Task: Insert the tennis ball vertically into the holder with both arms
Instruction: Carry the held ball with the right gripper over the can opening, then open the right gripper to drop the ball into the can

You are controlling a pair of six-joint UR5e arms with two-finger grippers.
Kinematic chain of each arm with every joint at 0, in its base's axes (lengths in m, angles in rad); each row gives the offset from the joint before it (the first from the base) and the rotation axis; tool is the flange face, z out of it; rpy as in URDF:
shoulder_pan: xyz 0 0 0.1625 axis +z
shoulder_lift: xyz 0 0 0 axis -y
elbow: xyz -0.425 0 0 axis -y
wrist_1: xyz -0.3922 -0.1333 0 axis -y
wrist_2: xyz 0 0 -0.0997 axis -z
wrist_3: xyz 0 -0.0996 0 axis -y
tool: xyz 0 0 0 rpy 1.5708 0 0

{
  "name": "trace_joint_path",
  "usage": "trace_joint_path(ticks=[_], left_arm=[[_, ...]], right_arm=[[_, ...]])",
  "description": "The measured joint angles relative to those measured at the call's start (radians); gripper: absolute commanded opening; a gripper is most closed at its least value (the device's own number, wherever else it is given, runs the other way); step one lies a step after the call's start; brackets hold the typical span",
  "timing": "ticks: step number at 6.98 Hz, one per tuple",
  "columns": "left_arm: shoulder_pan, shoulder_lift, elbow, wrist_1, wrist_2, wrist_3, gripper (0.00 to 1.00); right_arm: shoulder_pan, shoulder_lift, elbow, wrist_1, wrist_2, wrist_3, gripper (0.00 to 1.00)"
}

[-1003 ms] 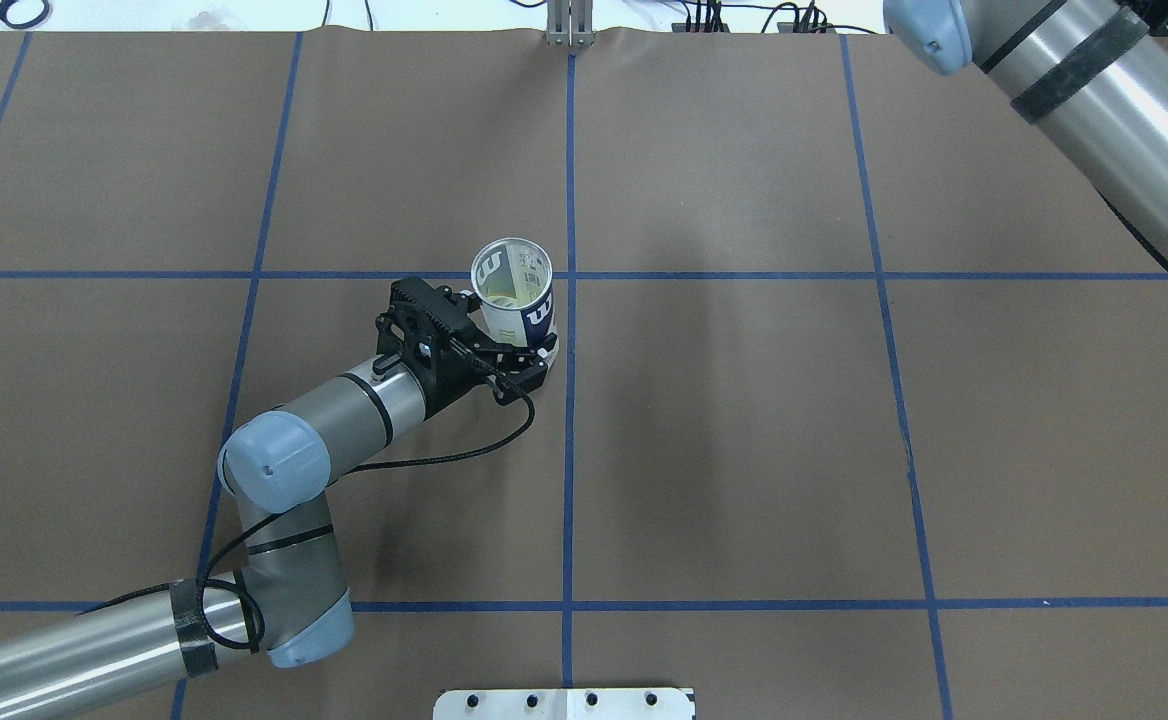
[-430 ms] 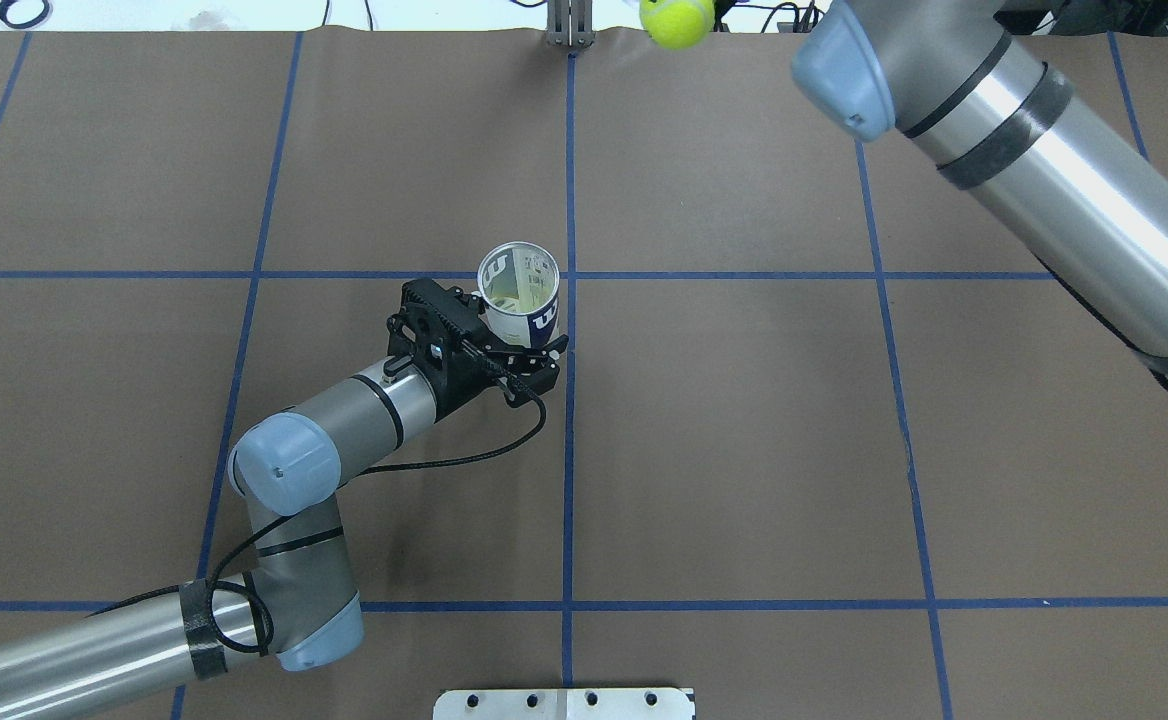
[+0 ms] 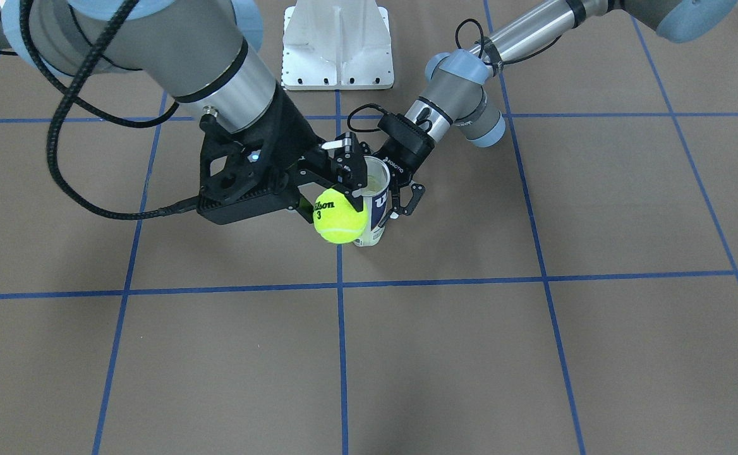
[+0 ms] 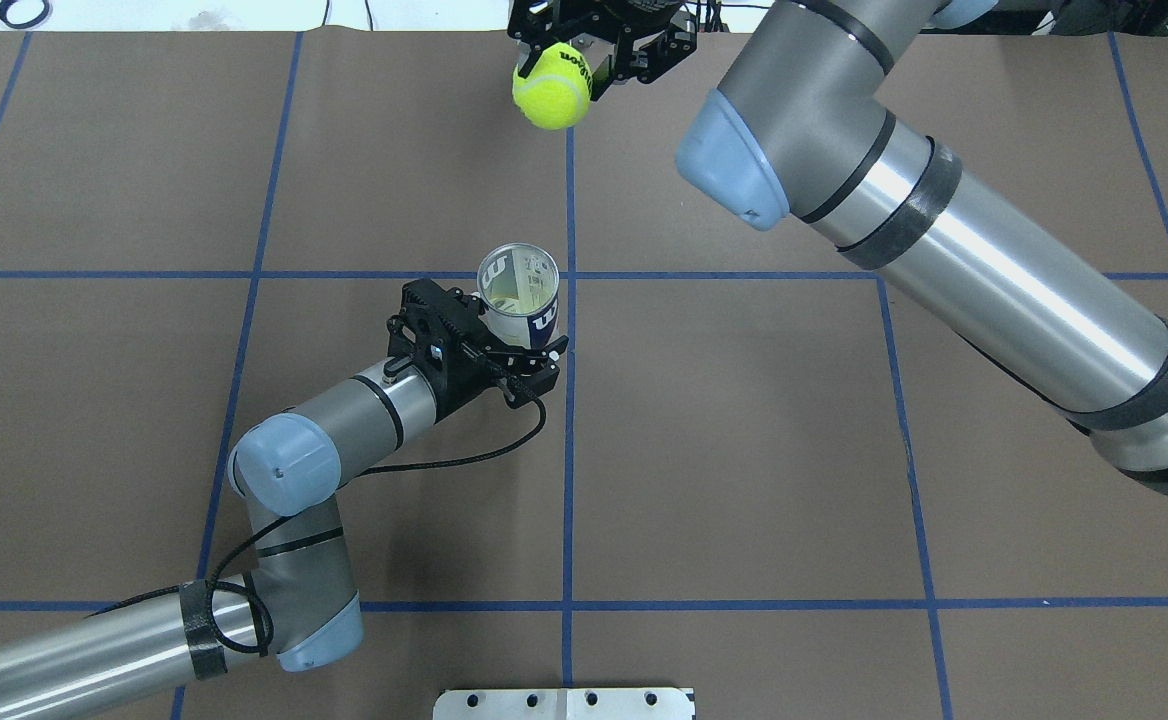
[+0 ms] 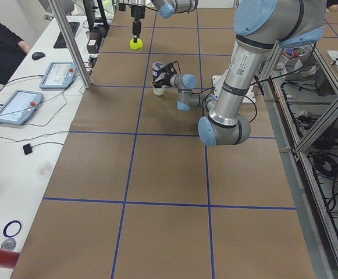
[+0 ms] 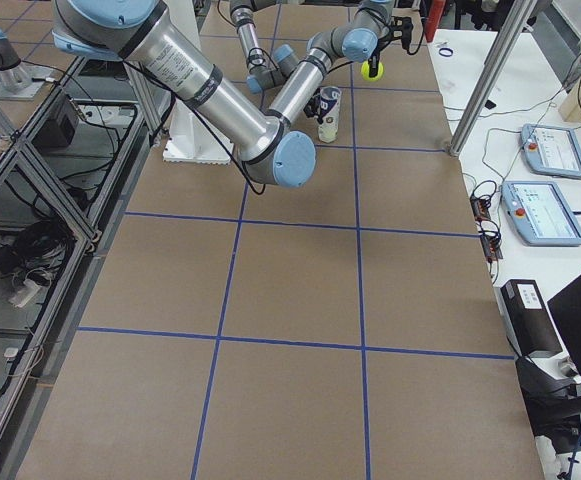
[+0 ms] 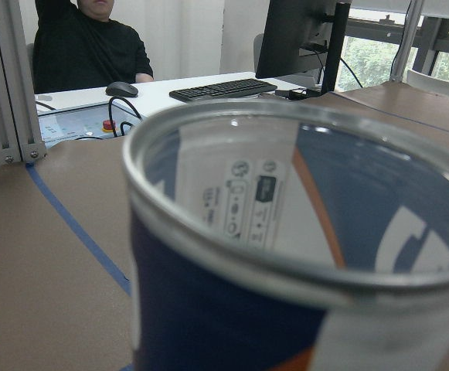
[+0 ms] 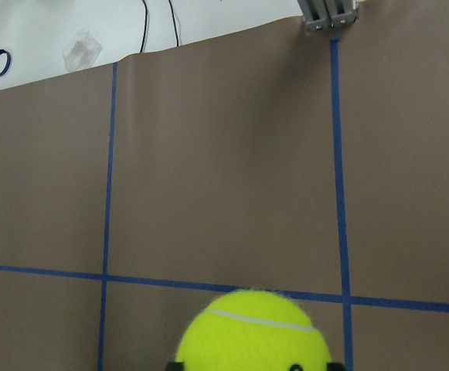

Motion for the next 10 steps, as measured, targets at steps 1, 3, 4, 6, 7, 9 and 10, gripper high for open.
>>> trace_joint_path(ticks=[1,3,4,6,7,9,10], left_arm=[[0.0,0.001,0.0,0.0,0.0,0.0,0.99],[0.0,0.003,0.002,0.0,-0.001,0.0,0.99],[0.0,0.004,0.002,0.0,0.0,0.0,0.99],[0.0,0.005,0.003,0.0,0.0,0.0,0.99],[0.0,0.005,0.003,0.0,0.0,0.0,0.99],[0.0,0.006,0.003,0.0,-0.001,0.0,0.99],[0.0,0.007,0.002,0.0,-0.001,0.0,0.99]], right_arm=[[-0.029,0.005,0.004,-0.016,-0.008,0.003,0.0],[-0.082,0.006,0.008,-0.049,-0.022,0.005,0.0],[-0.098,0.004,0.012,-0.073,-0.024,0.004,0.0],[-0.118,-0.003,0.019,-0.091,-0.019,0.004,0.0],[-0.129,-0.007,0.03,-0.105,-0.017,0.004,0.0],[-0.152,-0.009,0.052,-0.137,-0.021,0.003,0.35],[-0.162,-0.011,0.054,-0.141,-0.026,0.003,0.99]])
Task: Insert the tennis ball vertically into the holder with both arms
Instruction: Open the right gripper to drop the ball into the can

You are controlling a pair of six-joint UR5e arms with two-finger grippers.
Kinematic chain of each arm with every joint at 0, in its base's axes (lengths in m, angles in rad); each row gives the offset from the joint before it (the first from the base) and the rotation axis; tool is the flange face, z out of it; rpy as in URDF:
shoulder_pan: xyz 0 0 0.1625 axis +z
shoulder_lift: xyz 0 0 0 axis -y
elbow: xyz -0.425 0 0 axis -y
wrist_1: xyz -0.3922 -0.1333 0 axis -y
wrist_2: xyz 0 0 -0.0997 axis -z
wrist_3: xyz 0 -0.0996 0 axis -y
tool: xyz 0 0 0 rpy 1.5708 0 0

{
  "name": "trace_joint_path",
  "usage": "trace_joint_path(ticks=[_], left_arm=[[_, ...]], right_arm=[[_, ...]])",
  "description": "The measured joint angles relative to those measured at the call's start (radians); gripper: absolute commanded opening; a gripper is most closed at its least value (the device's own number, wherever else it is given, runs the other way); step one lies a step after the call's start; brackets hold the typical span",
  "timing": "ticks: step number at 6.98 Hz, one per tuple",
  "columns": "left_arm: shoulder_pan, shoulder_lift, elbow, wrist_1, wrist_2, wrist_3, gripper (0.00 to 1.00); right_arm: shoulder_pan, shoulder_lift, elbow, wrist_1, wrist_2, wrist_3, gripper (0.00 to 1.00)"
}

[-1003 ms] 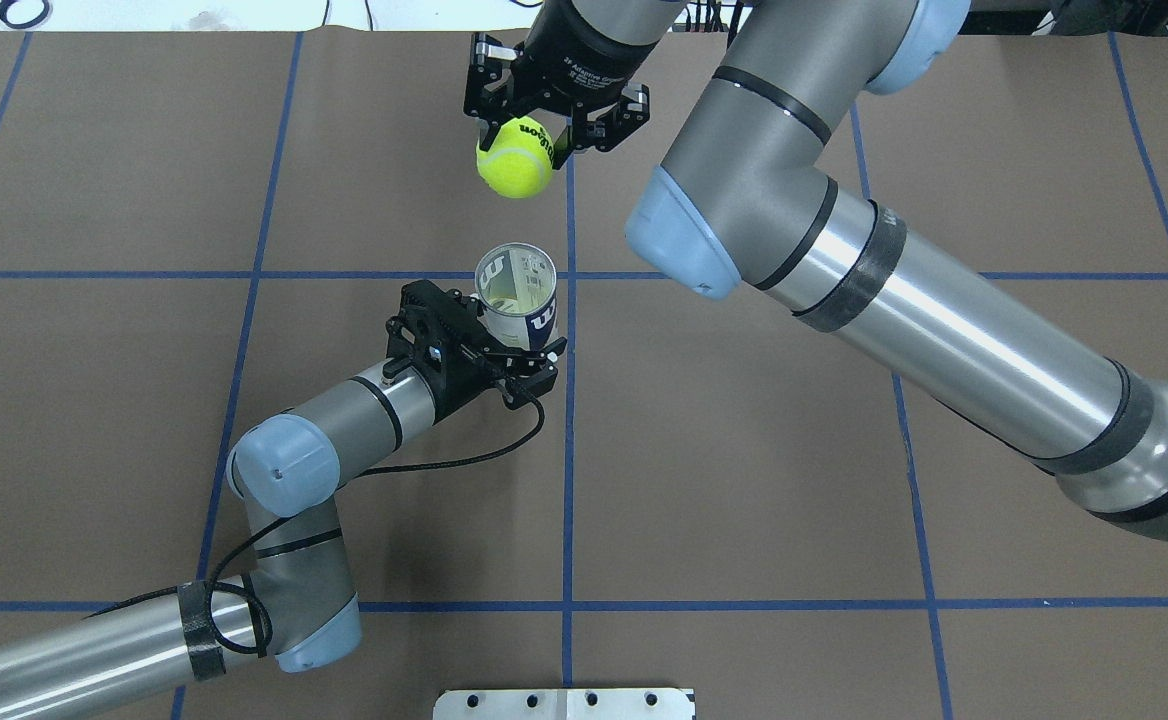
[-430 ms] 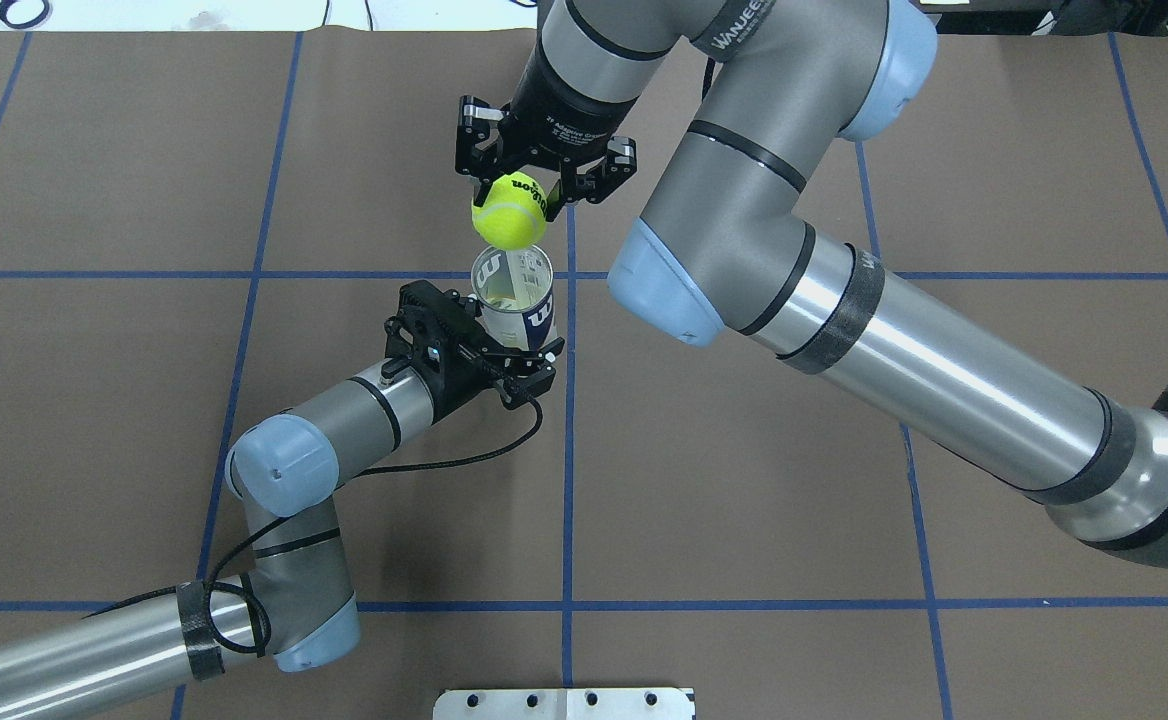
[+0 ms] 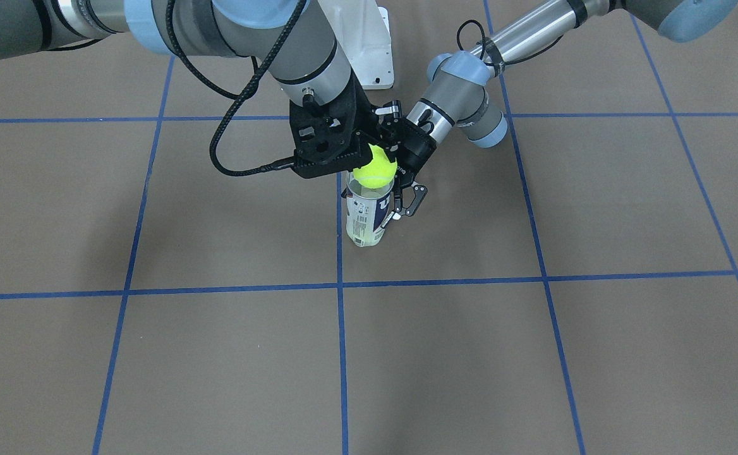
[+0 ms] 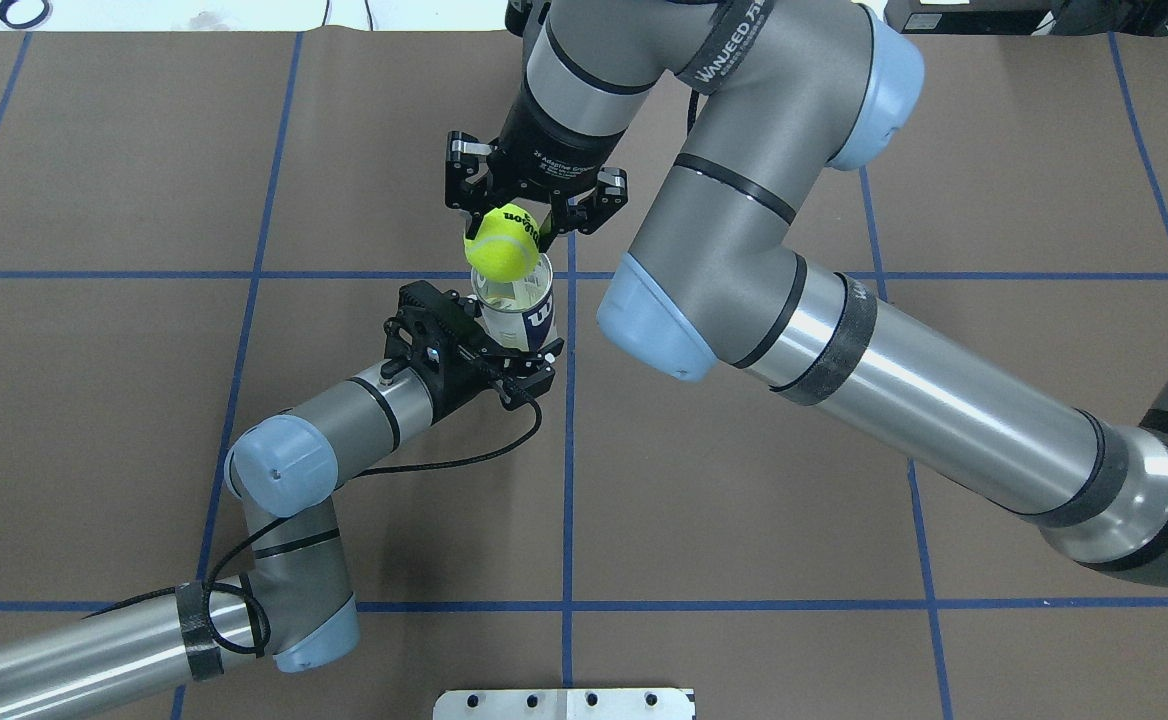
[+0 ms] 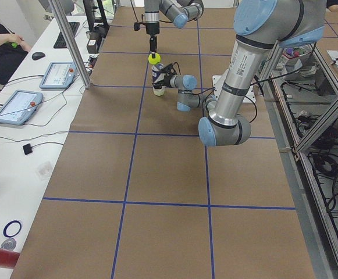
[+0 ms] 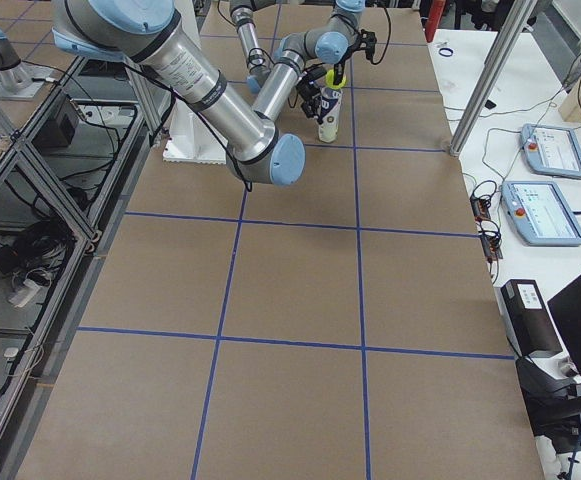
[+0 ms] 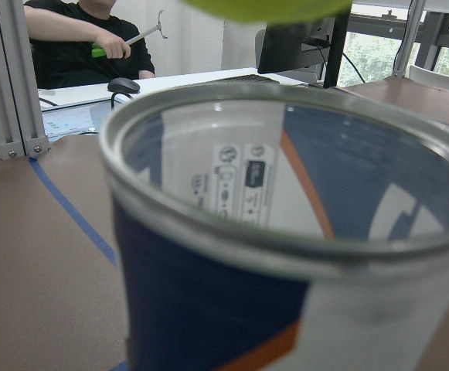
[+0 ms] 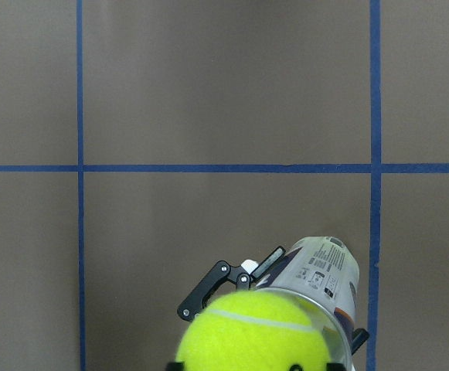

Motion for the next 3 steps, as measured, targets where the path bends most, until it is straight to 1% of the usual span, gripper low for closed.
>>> trace_joint_path(ticks=[3], left_arm=[[0.0,0.002,0.0,0.0,0.001,0.0,0.99]], right_arm=[[-0.012,-0.016,0.012,-0.001,-0.021,-0.005,0.99]])
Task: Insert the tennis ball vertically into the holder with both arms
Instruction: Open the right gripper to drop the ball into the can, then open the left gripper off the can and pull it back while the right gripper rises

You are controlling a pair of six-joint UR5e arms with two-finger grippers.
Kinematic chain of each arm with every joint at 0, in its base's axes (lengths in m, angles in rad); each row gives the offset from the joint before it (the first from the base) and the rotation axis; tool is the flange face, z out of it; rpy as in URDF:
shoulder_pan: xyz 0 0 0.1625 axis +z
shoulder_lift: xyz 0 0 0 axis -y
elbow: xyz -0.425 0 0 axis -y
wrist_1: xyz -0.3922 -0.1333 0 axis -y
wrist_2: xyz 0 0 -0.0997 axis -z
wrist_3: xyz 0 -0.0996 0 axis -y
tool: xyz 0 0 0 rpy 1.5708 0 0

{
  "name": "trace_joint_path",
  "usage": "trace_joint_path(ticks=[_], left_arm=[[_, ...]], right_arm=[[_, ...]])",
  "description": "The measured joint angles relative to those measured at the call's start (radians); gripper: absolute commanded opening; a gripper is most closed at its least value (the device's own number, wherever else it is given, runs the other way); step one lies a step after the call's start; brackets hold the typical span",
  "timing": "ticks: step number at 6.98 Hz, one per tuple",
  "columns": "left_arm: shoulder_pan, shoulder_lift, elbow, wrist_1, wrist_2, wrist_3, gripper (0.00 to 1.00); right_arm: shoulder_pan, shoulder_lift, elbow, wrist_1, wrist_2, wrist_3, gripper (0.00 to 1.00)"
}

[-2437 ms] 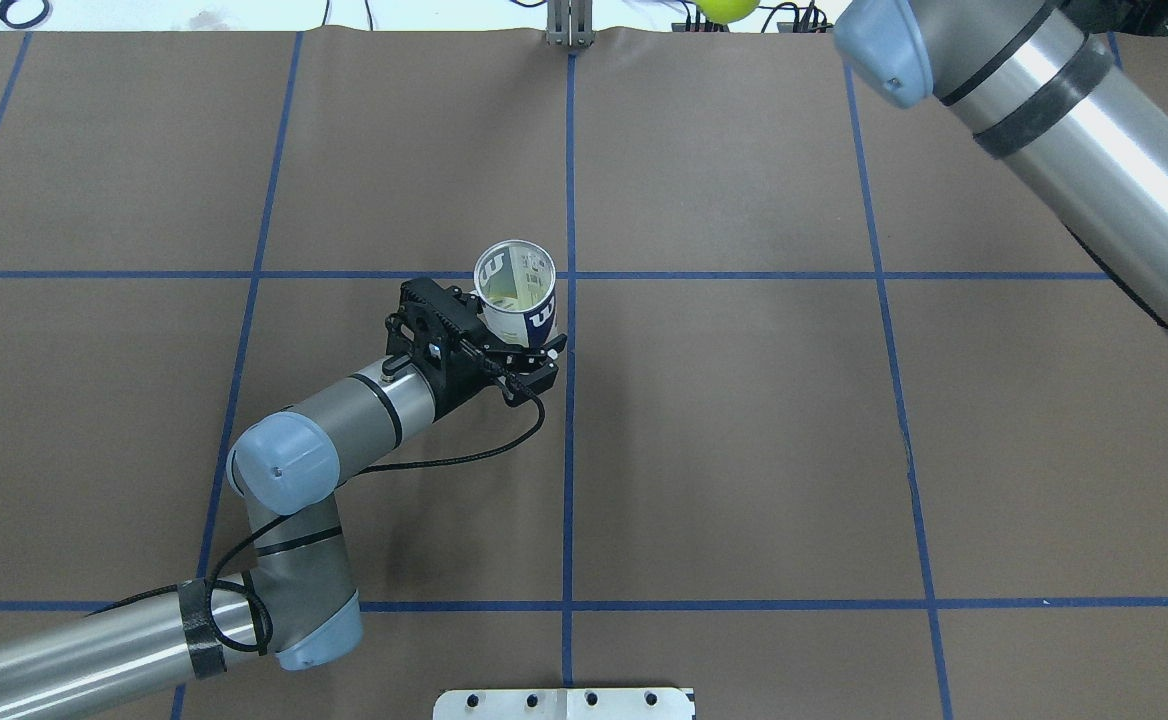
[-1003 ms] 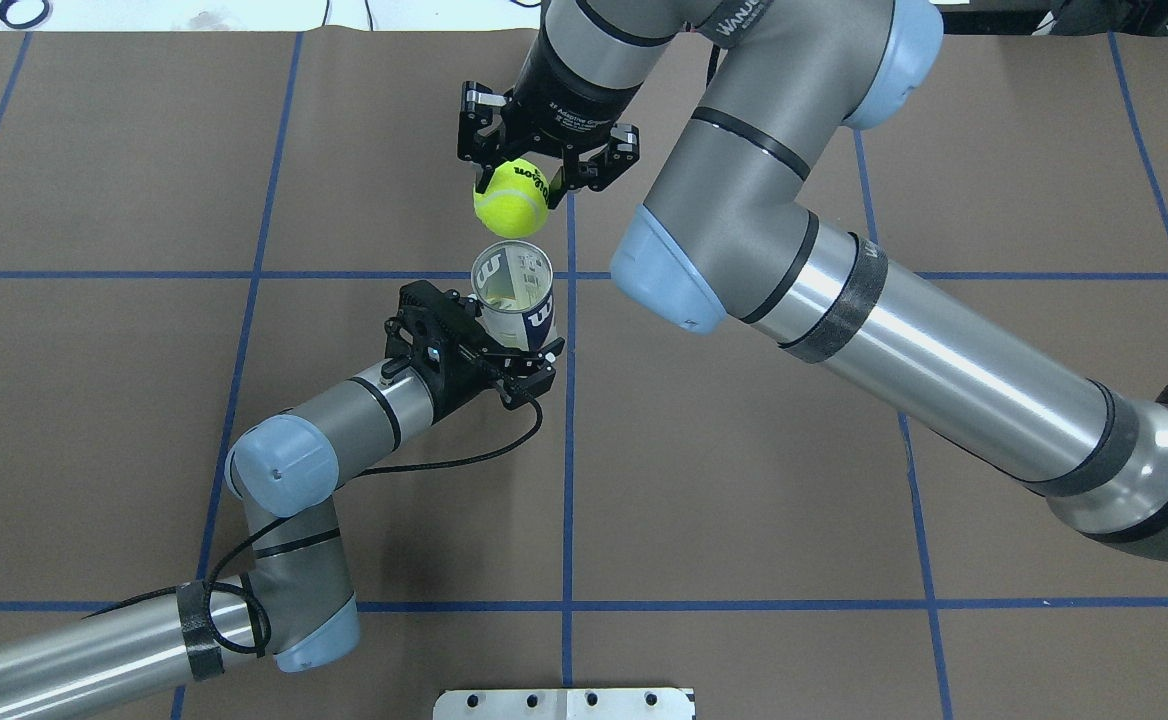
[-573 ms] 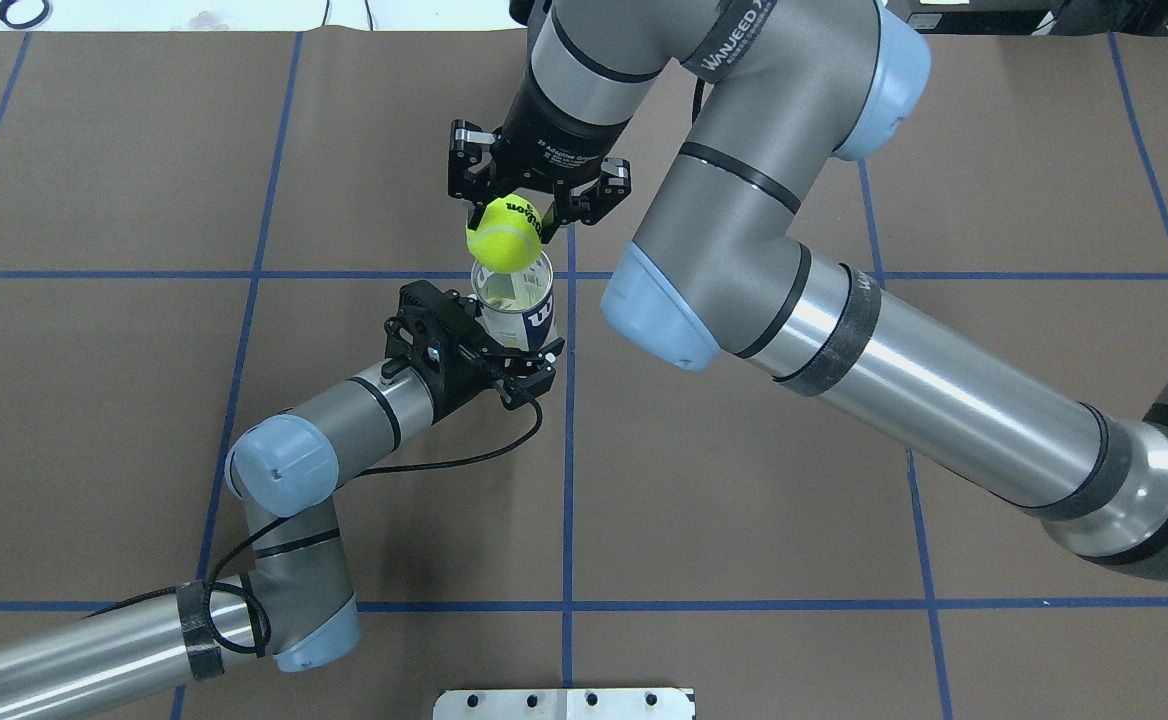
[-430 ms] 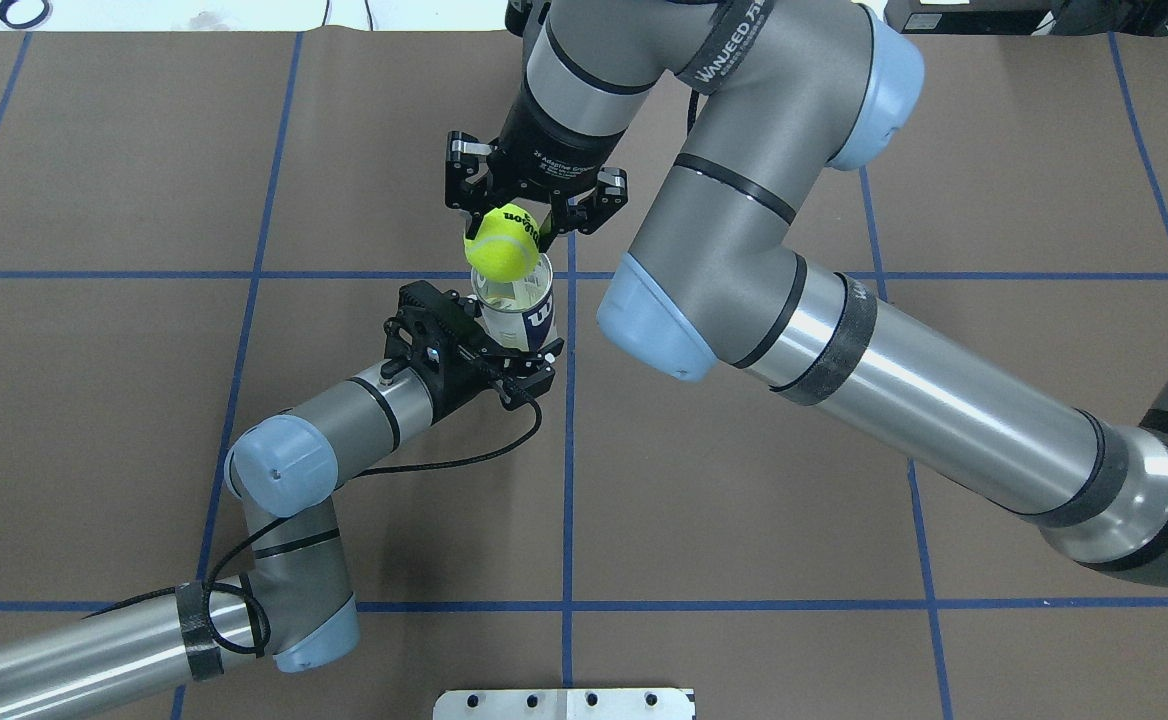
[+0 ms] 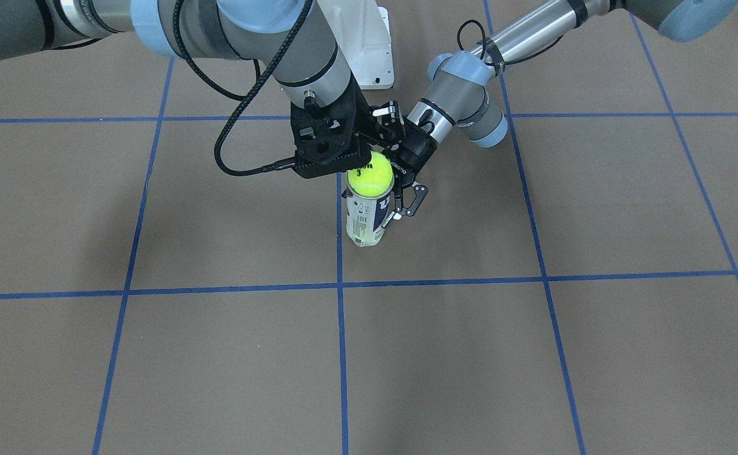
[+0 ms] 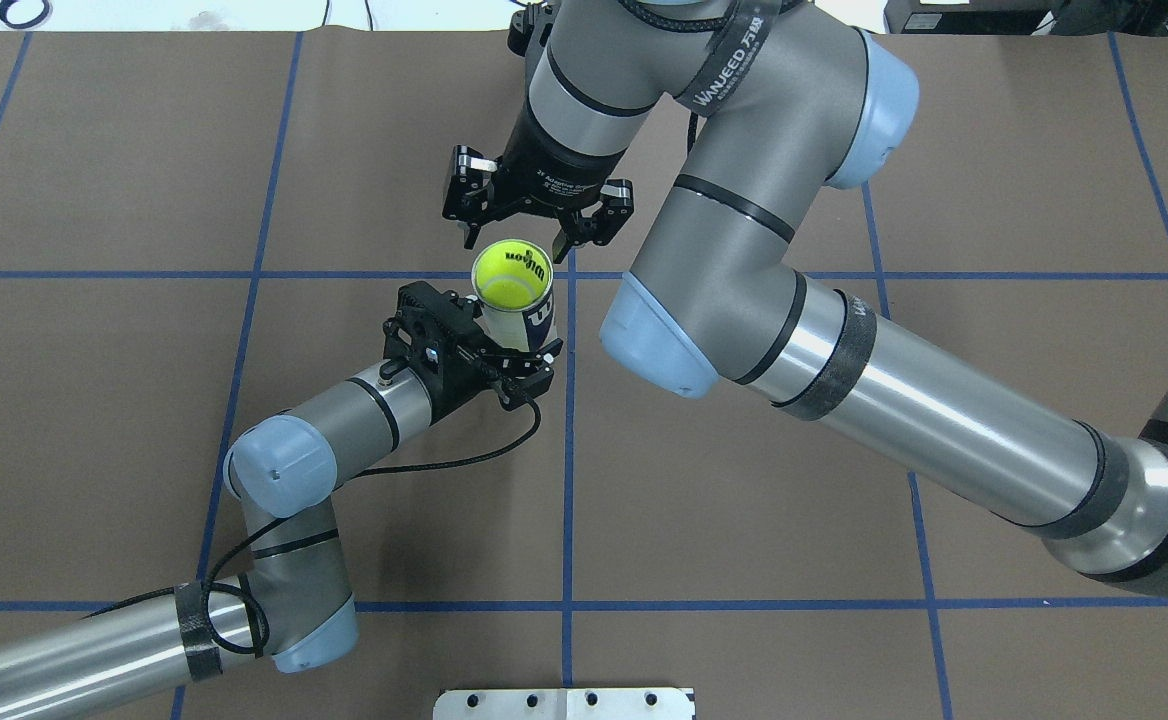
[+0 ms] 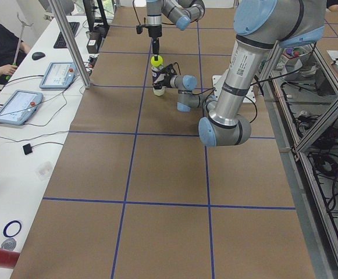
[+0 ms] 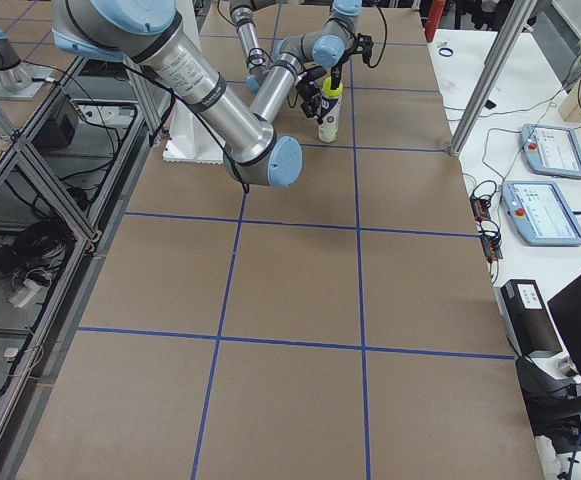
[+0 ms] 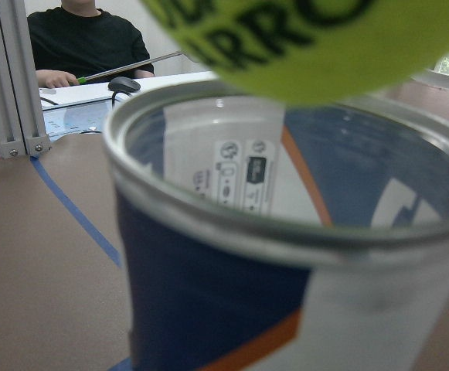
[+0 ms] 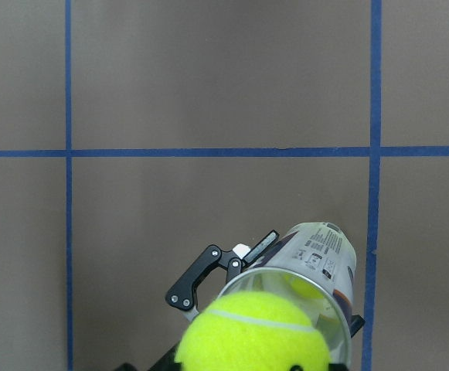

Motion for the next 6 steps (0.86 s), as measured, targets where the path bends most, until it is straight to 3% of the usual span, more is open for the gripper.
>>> trace_joint_path(ticks=[6], left_arm=[[-0.002,0.008,-0.01,-0.001,-0.001,0.0,0.99]], right_arm=[[-0.001,-0.011,0.03,0.0,-0.002,0.0,0.99]])
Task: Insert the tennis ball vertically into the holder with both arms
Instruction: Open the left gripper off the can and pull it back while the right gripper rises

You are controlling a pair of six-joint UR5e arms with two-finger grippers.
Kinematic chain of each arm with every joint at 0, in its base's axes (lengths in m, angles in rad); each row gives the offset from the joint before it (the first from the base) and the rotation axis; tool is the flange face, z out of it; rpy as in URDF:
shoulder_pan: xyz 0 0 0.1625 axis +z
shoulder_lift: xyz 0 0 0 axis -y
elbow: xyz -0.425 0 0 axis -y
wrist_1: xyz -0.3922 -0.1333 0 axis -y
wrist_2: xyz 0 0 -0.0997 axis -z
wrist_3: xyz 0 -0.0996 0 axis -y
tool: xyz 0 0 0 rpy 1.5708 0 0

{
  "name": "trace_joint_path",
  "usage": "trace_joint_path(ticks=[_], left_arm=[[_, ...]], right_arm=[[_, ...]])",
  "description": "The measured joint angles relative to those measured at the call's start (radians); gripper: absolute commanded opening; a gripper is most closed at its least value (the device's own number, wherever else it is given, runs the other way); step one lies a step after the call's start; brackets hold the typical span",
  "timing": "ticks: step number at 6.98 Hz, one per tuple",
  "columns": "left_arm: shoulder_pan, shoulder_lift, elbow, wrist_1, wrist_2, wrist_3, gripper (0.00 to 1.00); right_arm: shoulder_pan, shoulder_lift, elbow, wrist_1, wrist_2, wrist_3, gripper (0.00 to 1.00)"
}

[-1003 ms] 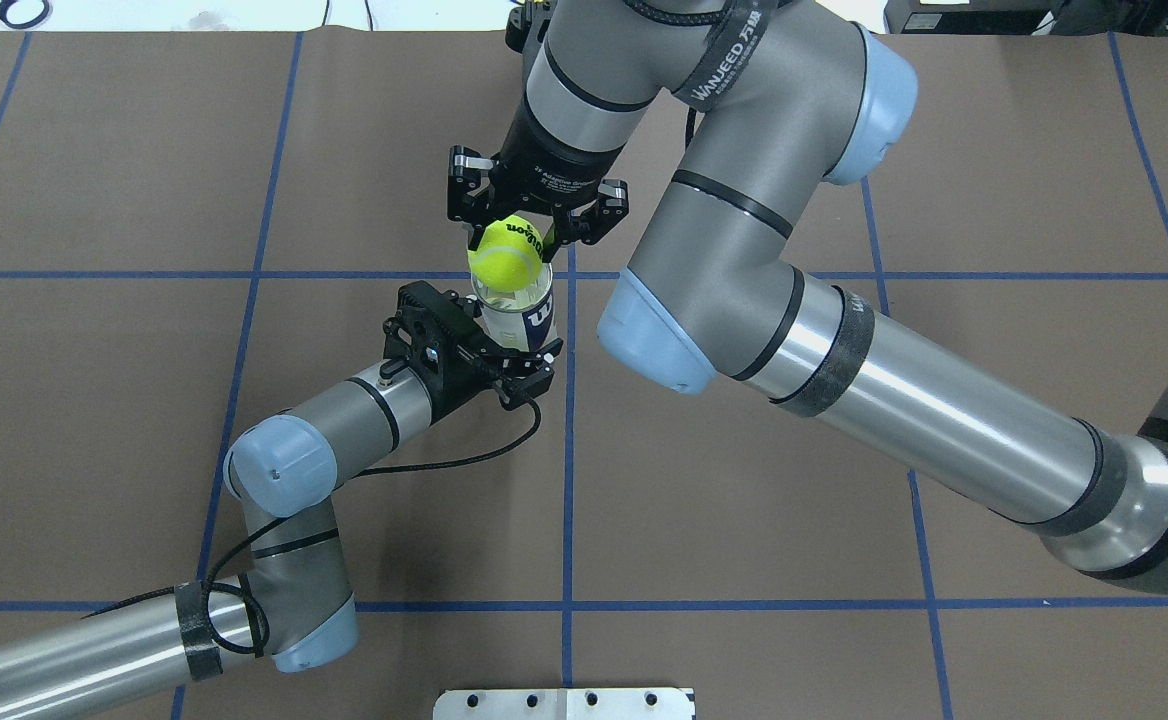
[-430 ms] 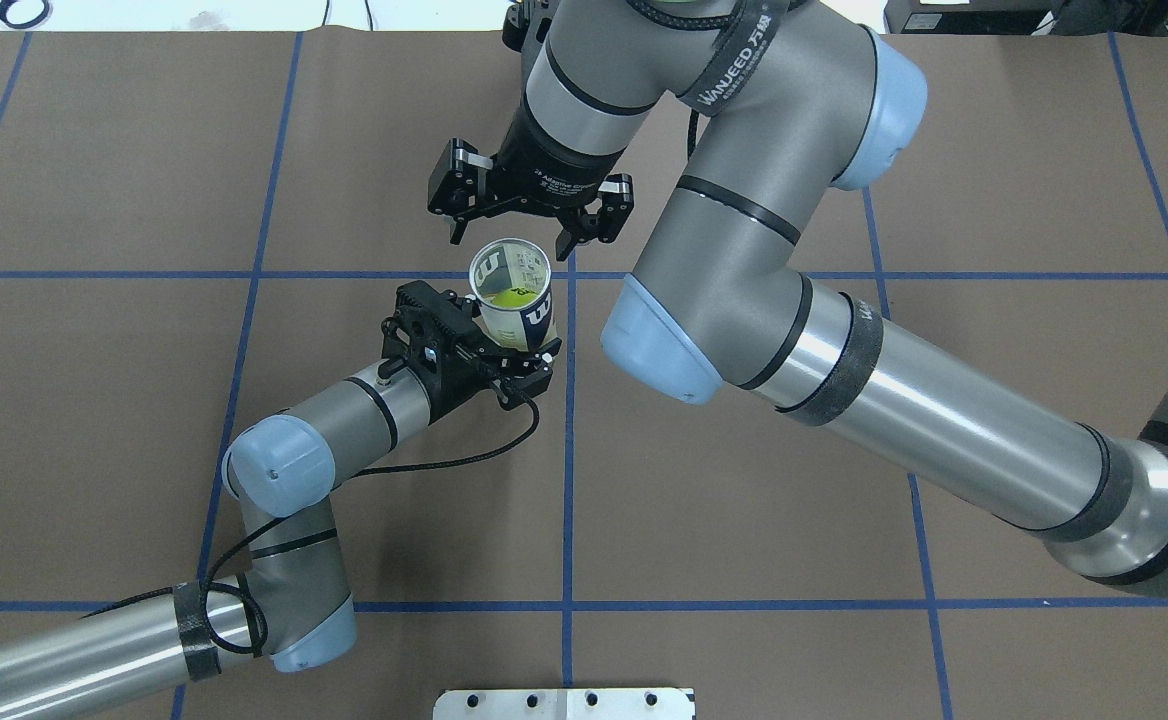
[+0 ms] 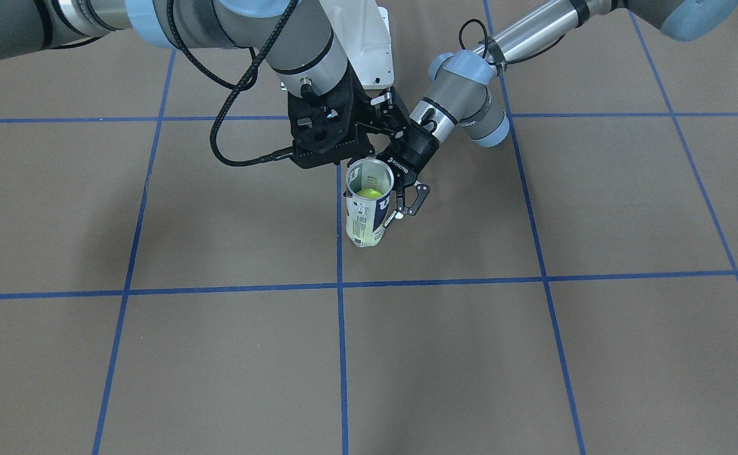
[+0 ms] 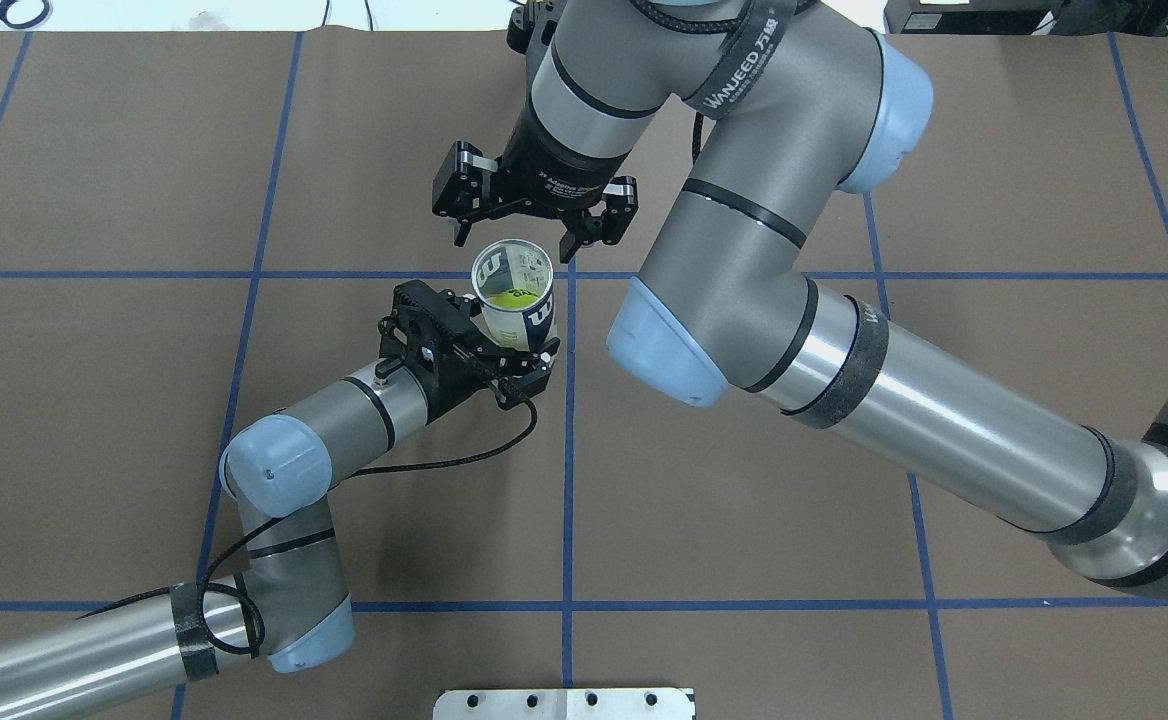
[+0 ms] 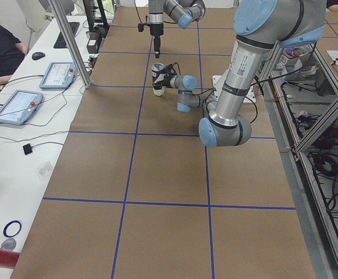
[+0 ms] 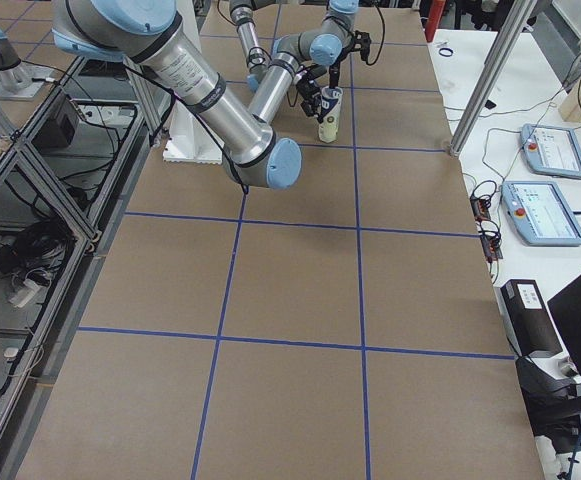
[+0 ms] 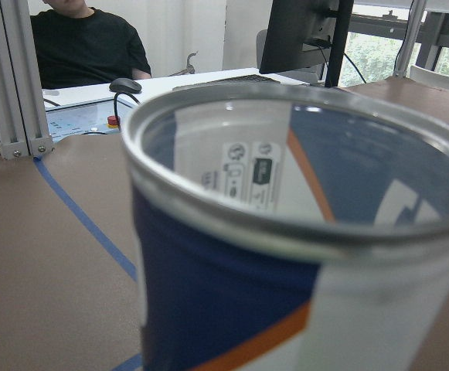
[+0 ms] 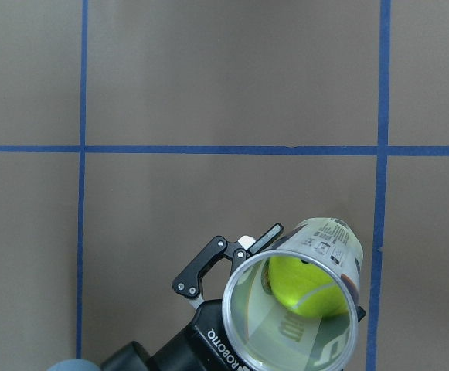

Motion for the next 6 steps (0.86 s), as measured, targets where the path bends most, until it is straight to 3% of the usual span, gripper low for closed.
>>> trace_joint_path(ticks=[6], left_arm=[[0.035,0.135,-0.139,0.002,0.003,0.0,0.99]], right_arm=[[0.002,-0.01,0.003,0.0,-0.002,-0.001,0.99]])
